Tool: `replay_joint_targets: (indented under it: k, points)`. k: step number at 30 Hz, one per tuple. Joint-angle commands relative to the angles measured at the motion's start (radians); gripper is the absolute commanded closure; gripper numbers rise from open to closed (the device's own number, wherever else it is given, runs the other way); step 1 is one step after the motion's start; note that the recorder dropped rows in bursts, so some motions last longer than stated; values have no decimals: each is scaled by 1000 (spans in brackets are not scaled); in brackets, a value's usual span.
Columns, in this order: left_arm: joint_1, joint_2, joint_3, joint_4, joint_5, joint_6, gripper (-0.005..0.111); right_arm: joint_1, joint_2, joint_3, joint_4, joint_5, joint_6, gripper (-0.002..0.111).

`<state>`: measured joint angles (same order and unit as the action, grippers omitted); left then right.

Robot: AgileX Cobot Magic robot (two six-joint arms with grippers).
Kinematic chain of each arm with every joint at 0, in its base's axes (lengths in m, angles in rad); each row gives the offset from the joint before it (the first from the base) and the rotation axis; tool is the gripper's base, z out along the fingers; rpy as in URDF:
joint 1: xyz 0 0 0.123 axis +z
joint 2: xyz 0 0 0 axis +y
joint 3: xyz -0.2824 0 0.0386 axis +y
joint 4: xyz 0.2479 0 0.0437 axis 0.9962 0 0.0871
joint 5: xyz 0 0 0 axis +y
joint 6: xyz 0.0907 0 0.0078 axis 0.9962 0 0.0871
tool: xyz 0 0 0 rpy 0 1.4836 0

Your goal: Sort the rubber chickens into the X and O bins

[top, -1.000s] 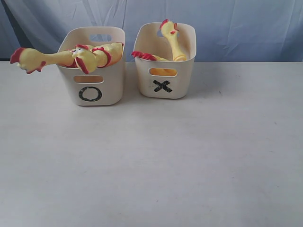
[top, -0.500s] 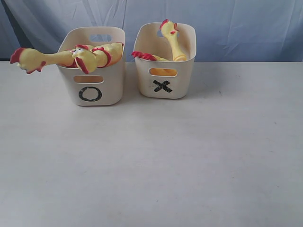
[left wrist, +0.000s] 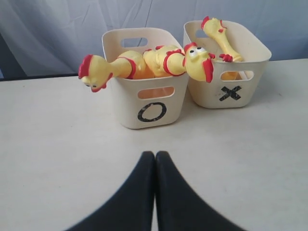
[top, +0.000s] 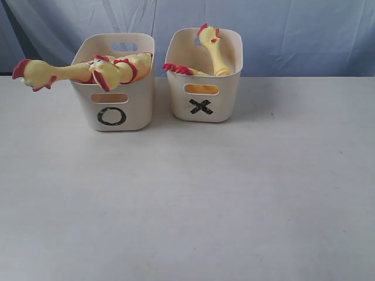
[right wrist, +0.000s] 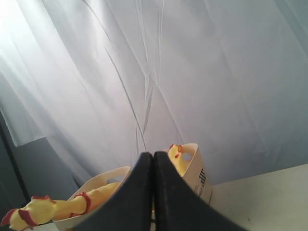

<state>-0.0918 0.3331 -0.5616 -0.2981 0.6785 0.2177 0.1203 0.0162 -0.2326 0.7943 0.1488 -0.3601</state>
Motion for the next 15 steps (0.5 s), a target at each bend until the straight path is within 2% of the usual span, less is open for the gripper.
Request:
replay_joint_targets:
  k: [1, 10, 15]
  points:
    - [6, -91, 3, 7, -2, 4, 106, -55, -16, 9, 0, -8, -2, 109]
    - [42, -305, 3, 10, -2, 4, 106, -89, -16, 9, 0, -6, -2, 109]
    - [42, -333, 3, 10, 0, 4, 106, -89, -16, 9, 2, -1, -2, 109]
